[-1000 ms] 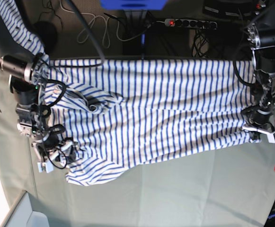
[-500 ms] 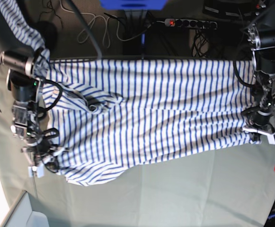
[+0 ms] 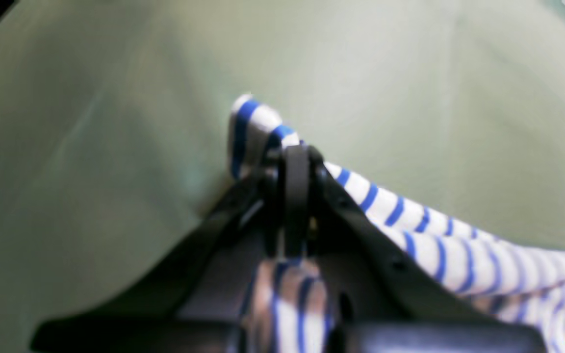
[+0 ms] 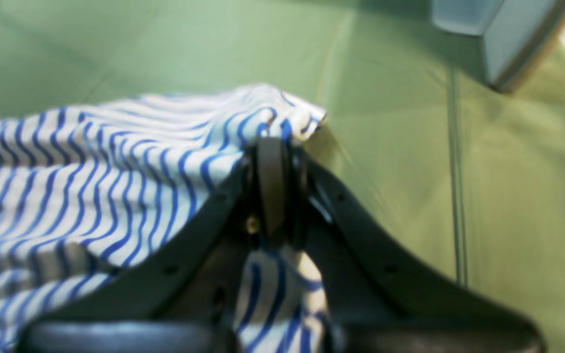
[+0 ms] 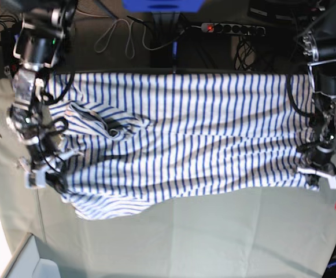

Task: Layout the t-shirt on the table in an organized manner, then fold the t-shirt properly
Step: 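Hold the shirt side edges with both grippers and pull them taut, then lift the held edge with both grippers and fold it over the shirt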

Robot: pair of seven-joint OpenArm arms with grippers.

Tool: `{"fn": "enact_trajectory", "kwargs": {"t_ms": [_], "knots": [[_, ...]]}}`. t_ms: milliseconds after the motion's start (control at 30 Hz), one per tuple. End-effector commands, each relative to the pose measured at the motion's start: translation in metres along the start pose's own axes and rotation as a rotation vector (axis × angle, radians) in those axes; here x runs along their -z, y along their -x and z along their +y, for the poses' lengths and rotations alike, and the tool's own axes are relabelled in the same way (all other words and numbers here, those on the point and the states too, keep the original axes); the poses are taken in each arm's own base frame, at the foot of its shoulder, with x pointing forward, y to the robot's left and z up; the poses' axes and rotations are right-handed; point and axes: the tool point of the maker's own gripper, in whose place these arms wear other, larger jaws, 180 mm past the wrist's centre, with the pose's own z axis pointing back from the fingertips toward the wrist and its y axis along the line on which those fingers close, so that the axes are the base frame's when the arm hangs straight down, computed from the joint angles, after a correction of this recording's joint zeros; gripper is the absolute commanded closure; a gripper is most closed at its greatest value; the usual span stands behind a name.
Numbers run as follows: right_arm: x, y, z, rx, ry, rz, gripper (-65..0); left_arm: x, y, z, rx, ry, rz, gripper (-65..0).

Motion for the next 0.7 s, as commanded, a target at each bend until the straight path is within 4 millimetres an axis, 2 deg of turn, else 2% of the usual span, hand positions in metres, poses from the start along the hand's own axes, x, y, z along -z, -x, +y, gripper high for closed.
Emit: {"fn": "enact_trajectory", "kwargs": {"t_ms": [0,100,267,333,400,500,667], "knots": [[-0.002,-0.028,-0.005,-0.006,0.001,-0.093,0.0,0.004,-0.040,-0.003,0.006,0.015,-0.089,-0.2],[-0.028,-0.022,0.001,-0.010,0.000,-0.097,0.0,-0.001,-0.056,0.001,-0.022,0.006,-0.108,-0.2],[-0.060,-0.009,0.008,0.055,-0.003,-0.097,0.0,-0.009,-0.056,0.012,-0.113,-0.022,-0.094,-0.2],[-0.067,-0.004,0.009,0.074,-0.003,-0.092,0.0,-0.014,-0.050,0.019,-0.123,-0.035,-0.067,-0.2],[-0.073,0.001,0.010,0.085,-0.003,-0.082,0.0,-0.018,-0.050,0.016,-0.128,-0.030,-0.063,-0.2],[-0.083,0.008,0.014,0.081,-0.005,-0.062,0.0,-0.034,-0.054,0.021,-0.126,-0.039,-0.070,-0.2],[-0.099,0.012,0.005,0.094,0.030,-0.095,0.0,-0.068,-0.051,0.027,-0.159,-0.066,-0.050,-0.2]]}}
